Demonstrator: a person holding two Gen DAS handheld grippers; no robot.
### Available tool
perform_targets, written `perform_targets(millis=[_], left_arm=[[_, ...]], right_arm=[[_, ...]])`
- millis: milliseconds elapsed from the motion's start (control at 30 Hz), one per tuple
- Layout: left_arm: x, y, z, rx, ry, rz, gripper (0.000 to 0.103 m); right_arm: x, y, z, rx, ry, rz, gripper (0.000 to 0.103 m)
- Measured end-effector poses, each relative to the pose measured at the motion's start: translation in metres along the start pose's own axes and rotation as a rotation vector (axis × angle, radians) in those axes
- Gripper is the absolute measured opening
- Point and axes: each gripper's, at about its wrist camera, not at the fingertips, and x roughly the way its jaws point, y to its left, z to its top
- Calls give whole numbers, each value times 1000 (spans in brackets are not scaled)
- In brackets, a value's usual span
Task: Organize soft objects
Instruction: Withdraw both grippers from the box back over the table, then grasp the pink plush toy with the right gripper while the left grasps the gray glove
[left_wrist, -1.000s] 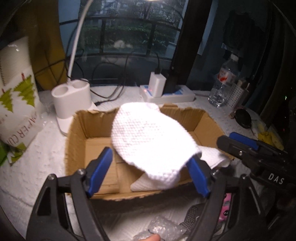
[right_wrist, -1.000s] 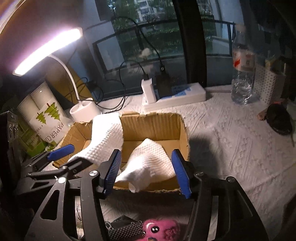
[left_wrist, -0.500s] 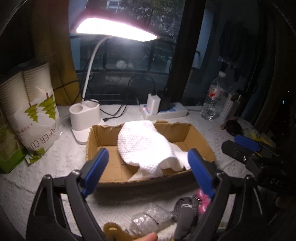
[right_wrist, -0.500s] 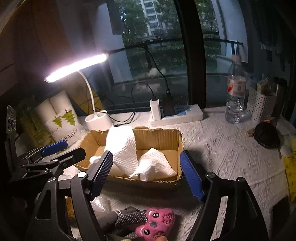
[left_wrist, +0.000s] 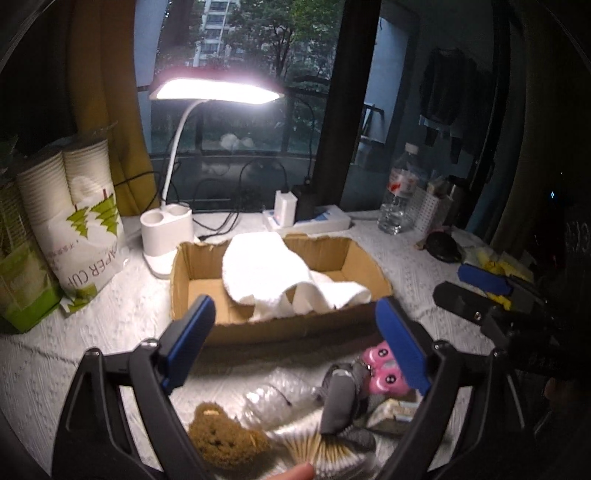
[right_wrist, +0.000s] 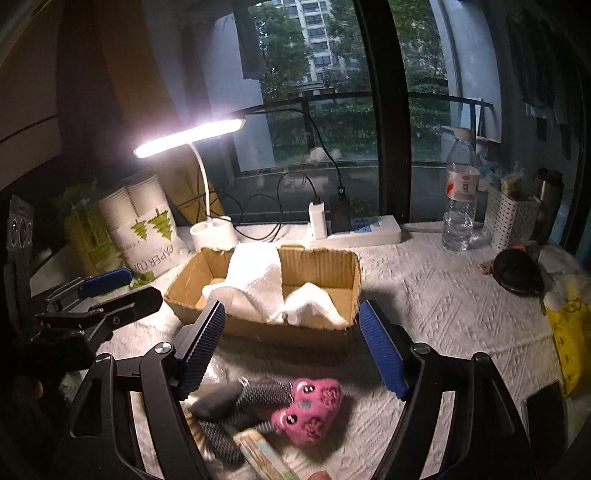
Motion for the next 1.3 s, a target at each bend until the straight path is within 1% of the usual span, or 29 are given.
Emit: perform_targets(millis=[167,300,533,700,733,800,933,1000,1033,1067,1100,1233,1300], left_arm=[[0,-4,-15,5,20,5,90],[6,-7,-29,11,52,13,90],[23,-15,-48,33,118,11,90],[34,-24,-56,74,147,8,90],[37,-25,-57,83,154,5,90],[42,-28,-59,99,166,3,90],[59,-35,-65,143,216,13,89],[65,-38,-68,161,233,18,89],[67,-41,-69,172,240,20,89],[69,-42,-70,178,243,20,89],[70,-44,-70,185,246,22,89],[79,-49,-71,202,268,28,89],[83,-54,-72,219,280,35,83]], right_arm=[[-2,-6,-17,0,24,-5,78],[4,-15,-32,19,53,0,78],[25,-29,-56,49,123,6,78],[48,-36,-69,74,199,16,78],[53,-37,-72,84,222,25,77],[62,-37,-75,93,258,46,69],[75,-30,-80,69,306,62,63],[81,-28,-83,62,325,72,58],[83,-28,-85,61,331,83,56],[83,-27,-85,59,332,96,50],[83,-27,-85,54,332,106,46],[77,-31,-83,52,319,137,43],[73,-35,-82,56,307,141,43]])
